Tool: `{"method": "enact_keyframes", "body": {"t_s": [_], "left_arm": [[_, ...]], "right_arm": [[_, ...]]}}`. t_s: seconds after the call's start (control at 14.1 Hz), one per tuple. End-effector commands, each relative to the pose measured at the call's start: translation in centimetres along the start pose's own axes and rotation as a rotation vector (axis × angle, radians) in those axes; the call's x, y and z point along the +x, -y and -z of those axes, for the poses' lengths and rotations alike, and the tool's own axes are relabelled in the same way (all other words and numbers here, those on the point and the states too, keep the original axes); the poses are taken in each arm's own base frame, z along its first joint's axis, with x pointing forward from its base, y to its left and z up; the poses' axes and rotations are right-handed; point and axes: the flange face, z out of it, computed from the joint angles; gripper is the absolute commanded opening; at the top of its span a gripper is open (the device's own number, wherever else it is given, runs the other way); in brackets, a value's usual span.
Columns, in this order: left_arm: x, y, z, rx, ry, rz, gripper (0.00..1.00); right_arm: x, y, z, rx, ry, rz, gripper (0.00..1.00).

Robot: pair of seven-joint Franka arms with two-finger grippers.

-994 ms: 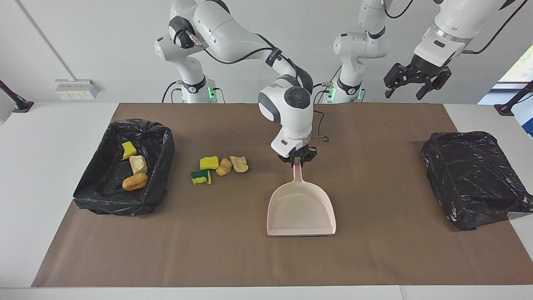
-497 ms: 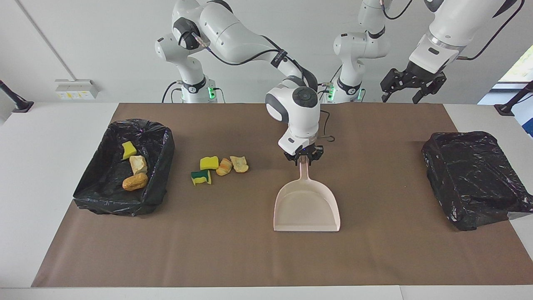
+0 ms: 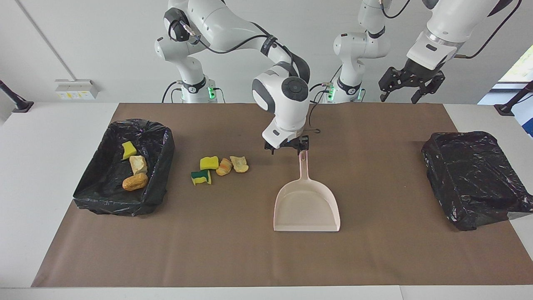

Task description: Sweep and dump trash in bin

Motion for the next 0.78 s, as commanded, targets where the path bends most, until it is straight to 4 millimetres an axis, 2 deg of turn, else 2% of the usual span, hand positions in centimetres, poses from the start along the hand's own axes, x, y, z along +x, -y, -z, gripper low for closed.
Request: {"method": "enact_keyframes", "body": {"t_s": [0.0, 0.07, 0.14, 0.28, 0.35, 0.43, 0.5, 0.71], "left_arm": [[0.8, -0.7, -0.1, -0.021, -0.089, 0.002, 1.00], [1.5, -1.0, -0.6, -0.024, -0.104, -0.002, 1.00], [2.2, -2.1, -1.8, -0.026, -0.097, -0.028, 1.00], [4.2, -4.2, -4.4, -0.031, -0.107, -0.057, 1.00], [5.1, -5.5, -6.1, -0.035, -0.108, -0.077, 1.00], [6.0, -6.9, -8.2, -0.039, -0.113, -0.096, 1.00], [6.5, -9.4, -10.9, -0.038, -0.115, -0.131, 1.00], [7.3, -14.7, -19.7, -0.035, -0.083, -0.197, 1.00]], "right_arm": [[-9.4, -2.1, -1.1, -0.033, 0.046, 0.054, 1.00], [-12.5, -1.8, -2.4, -0.046, 0.065, 0.080, 1.00], [-14.7, -2.0, -3.3, -0.028, 0.090, 0.071, 1.00], [-18.2, -2.2, -5.5, 0.036, 0.124, 0.069, 1.00], [-19.3, -2.3, -6.2, 0.068, 0.117, 0.064, 1.00], [-20.1, -1.5, -7.0, 0.079, 0.118, 0.068, 1.00], [-21.2, 0.2, -8.9, 0.070, 0.134, 0.060, 1.00], [-23.7, 4.7, -14.6, 0.073, 0.108, 0.018, 1.00]]}}
